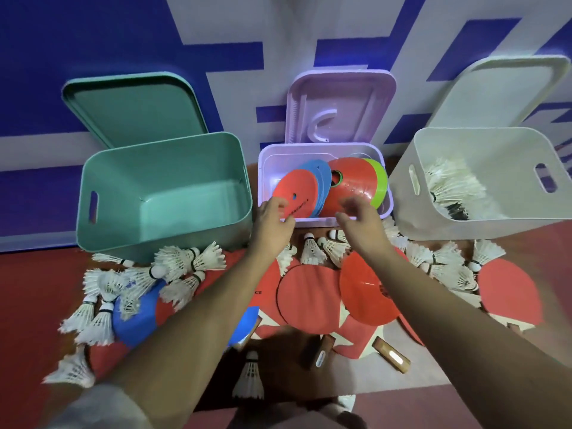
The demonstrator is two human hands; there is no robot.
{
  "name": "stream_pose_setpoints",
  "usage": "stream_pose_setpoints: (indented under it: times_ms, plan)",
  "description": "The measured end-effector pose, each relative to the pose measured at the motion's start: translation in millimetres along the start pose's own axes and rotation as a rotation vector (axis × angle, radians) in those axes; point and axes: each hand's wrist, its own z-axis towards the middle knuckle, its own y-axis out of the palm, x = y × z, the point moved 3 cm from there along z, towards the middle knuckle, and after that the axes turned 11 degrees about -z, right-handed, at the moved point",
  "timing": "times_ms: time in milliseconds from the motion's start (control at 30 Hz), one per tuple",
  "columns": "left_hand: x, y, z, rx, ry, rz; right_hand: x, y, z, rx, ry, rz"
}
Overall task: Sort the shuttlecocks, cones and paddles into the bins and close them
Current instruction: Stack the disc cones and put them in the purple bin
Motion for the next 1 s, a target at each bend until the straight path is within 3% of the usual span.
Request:
stream_pose_setpoints:
  times_ms: [133,300,467,733,867,1000]
  plan:
    - [-13.3,22.1,-57.1,-0.063,-0.11,-0.142,64.4,-22.9,-36.7,0.009,0.013,-0.138]
    - [-31.5,75.5,-97.3,-0.126,-0.306,-0.01,140.7,-54.3,-57.0,-0.035,0.095,-0.352]
    - [-37.1,132.5,-117.2,-0.153,-0.482,-0.057,186.3,-52.2,-58.4,-0.232,0.202,-0.41]
    - [-46.5,164.8,-124.1,0.015,-0.494,-0.211,203.6,-44.7,-52.6,-0.246,0.171,-0.219]
    - [-36.7,168.9,-130.2,0.146,-0.509,-0.48,196.2,-57.6,-57.2,-0.224,0.105,-0.084]
    - [-13.2,148.9,-136.7,0.173,-0.457,-0.834,182.9,-69.5,-60.8,-0.218,0.172,0.146]
